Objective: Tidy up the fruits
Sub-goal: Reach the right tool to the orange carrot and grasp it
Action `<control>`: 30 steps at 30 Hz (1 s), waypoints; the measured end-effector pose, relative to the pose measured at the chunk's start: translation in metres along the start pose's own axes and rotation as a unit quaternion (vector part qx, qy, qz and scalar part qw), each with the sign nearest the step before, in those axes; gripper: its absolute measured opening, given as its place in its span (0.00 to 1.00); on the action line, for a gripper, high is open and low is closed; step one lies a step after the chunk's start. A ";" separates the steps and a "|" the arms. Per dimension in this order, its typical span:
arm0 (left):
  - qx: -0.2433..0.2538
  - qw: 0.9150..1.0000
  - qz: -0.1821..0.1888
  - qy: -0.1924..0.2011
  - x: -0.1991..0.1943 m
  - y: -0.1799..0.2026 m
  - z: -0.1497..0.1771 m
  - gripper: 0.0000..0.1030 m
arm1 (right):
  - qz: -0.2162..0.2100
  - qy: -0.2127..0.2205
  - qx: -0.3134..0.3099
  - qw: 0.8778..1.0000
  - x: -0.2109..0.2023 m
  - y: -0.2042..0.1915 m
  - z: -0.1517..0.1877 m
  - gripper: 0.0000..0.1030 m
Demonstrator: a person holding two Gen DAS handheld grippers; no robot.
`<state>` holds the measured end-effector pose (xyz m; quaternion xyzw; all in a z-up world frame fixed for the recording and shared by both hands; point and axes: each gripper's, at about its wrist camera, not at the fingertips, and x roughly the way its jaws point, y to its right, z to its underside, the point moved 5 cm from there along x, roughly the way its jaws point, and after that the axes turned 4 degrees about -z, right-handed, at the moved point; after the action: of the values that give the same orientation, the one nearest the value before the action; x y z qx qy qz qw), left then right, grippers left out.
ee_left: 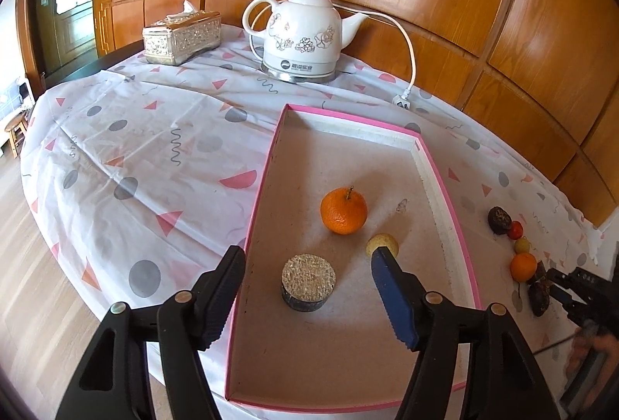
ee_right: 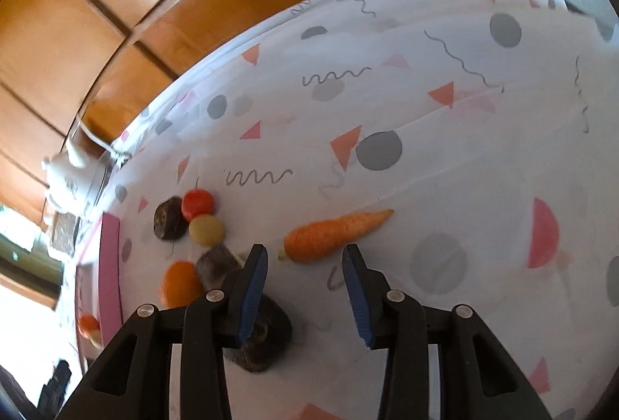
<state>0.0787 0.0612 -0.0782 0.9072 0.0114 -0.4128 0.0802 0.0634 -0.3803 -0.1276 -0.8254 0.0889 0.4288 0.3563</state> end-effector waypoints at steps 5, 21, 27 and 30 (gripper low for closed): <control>-0.007 1.000 -0.004 0.000 -0.002 -0.005 0.001 0.67 | 0.015 0.005 -0.002 1.000 0.008 -0.004 -0.010 0.40; -0.026 1.000 -0.002 -0.002 -0.004 -0.012 0.000 0.71 | 0.030 -0.012 -0.034 0.999 0.009 -0.002 -0.018 0.40; -0.029 1.000 -0.002 -0.005 -0.003 -0.013 0.000 0.71 | 0.075 -0.019 -0.164 0.983 0.000 -0.011 -0.014 0.40; -0.029 1.000 -0.003 -0.004 -0.004 -0.013 0.000 0.71 | 0.093 -0.021 -0.221 0.971 0.000 -0.016 -0.017 0.40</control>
<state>0.0749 0.0740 -0.0772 0.9026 0.0254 -0.4165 0.1055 0.0821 -0.3800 -0.1131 -0.8627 0.0607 0.4862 0.1252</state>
